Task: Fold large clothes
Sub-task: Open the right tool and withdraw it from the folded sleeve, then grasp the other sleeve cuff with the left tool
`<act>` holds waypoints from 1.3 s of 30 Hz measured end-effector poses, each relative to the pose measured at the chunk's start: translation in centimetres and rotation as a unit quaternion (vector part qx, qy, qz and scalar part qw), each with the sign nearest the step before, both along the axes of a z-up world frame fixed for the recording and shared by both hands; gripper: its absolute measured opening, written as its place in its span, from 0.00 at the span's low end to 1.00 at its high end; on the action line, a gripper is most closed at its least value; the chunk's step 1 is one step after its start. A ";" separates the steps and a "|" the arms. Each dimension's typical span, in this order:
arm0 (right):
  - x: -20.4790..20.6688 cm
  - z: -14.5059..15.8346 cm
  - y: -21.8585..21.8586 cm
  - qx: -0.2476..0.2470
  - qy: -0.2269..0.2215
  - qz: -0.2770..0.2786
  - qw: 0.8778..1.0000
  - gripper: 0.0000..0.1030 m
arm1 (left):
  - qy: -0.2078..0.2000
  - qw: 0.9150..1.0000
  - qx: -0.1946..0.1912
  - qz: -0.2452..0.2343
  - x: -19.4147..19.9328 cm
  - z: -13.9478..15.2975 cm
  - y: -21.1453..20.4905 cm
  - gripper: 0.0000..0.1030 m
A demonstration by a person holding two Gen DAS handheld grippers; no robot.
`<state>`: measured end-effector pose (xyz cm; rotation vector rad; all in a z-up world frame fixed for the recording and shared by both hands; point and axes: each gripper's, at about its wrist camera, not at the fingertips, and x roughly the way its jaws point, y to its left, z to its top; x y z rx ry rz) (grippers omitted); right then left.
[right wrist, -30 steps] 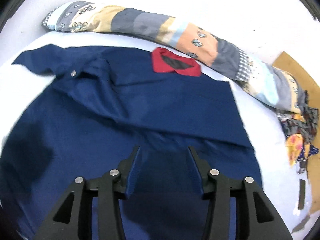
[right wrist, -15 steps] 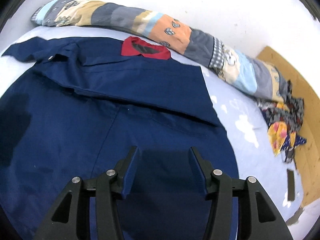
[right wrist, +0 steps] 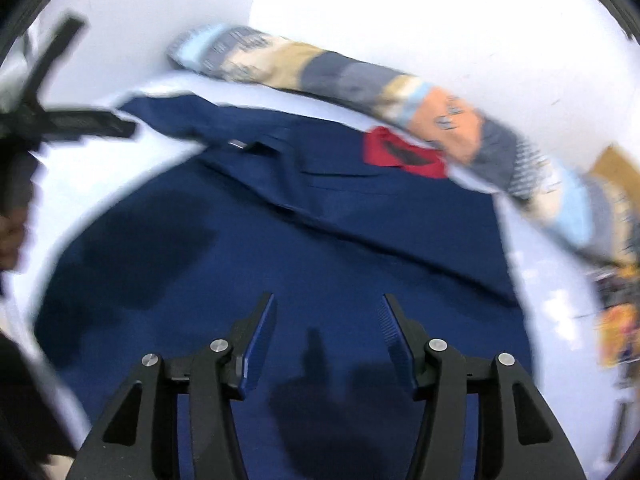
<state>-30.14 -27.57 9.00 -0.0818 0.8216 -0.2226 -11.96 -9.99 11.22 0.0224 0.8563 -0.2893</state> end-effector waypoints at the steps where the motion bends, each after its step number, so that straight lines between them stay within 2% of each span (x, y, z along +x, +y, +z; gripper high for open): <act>1: 0.0 0.3 0.1 0.014 -0.004 0.007 1.000 0.53 | 0.001 1.000 -0.001 0.010 0.5 0.0 0.8 1.00; 6: 0.3 0.8 1.0 0.009 -0.010 0.016 1.000 0.53 | 0.027 0.998 -0.025 0.046 4.0 -0.5 5.1 1.00; 9: 0.4 0.8 0.6 0.008 -0.008 0.014 1.000 0.53 | 0.057 0.995 -0.057 0.059 7.5 -1.4 8.4 1.00; 12: 0.4 0.8 0.0 0.020 -0.005 0.007 1.000 0.53 | 0.090 0.987 -0.109 0.079 12.2 -2.9 12.4 1.00; 15: 0.6 0.7 -0.9 0.045 -0.002 -0.002 0.999 0.53 | 0.093 0.978 -0.147 0.119 16.1 -4.0 15.9 0.95; 17: 0.9 0.4 -1.4 0.060 0.002 -0.009 0.998 0.53 | 0.105 0.961 -0.201 0.156 19.5 -5.2 18.9 0.95; 19: 1.1 0.2 -1.7 0.074 0.006 -0.014 0.997 0.53 | 0.113 0.940 -0.261 0.190 22.0 -6.6 21.3 0.92; 22: 1.7 -0.3 -2.0 0.082 0.014 -0.024 0.996 0.53 | 0.129 0.914 -0.323 0.211 25.1 -9.0 23.1 0.78; 23: 1.9 -0.4 -2.1 0.086 0.016 -0.024 0.996 0.53 | 0.135 0.908 -0.334 0.214 25.9 -9.7 23.2 0.70; 25: 2.4 -0.7 -2.0 0.086 0.018 -0.027 0.996 0.53 | 0.146 0.898 -0.346 0.228 27.6 -11.5 23.5 0.66; 27: 2.7 -0.8 -1.8 0.083 0.019 -0.024 0.996 0.53 | 0.141 0.894 -0.355 0.234 28.9 -12.6 23.7 0.66; 29: 3.0 -1.0 -1.5 0.076 0.017 -0.023 0.997 0.53 | 0.116 0.892 -0.369 0.234 30.1 -12.4 24.1 0.66; 34: 3.2 -1.4 -1.4 0.073 0.012 -0.017 0.997 0.53 | 0.076 0.891 -0.388 0.226 33.8 -13.2 24.1 0.66; 35: 3.2 -1.5 -1.5 0.071 0.009 -0.018 0.997 0.53 | 0.061 0.893 -0.385 0.225 34.3 -13.2 23.8 0.66; 36: 3.3 -1.5 -1.6 0.070 0.007 -0.021 0.997 0.53 | 0.048 0.896 -0.381 0.224 34.7 -13.1 23.5 0.62; 37: 3.4 -1.5 -1.8 0.071 0.005 -0.025 0.997 0.53 | 0.040 0.899 -0.374 0.223 35.0 -13.0 22.9 0.50; 38: 3.6 -1.5 -2.0 0.075 0.004 -0.029 0.997 0.53 | 0.044 0.900 -0.374 0.218 35.5 -13.2 22.4 0.03; 39: 3.7 -1.6 -2.4 0.080 0.004 -0.035 0.996 0.53 | 0.052 0.893 -0.397 0.204 35.8 -13.7 22.1 0.03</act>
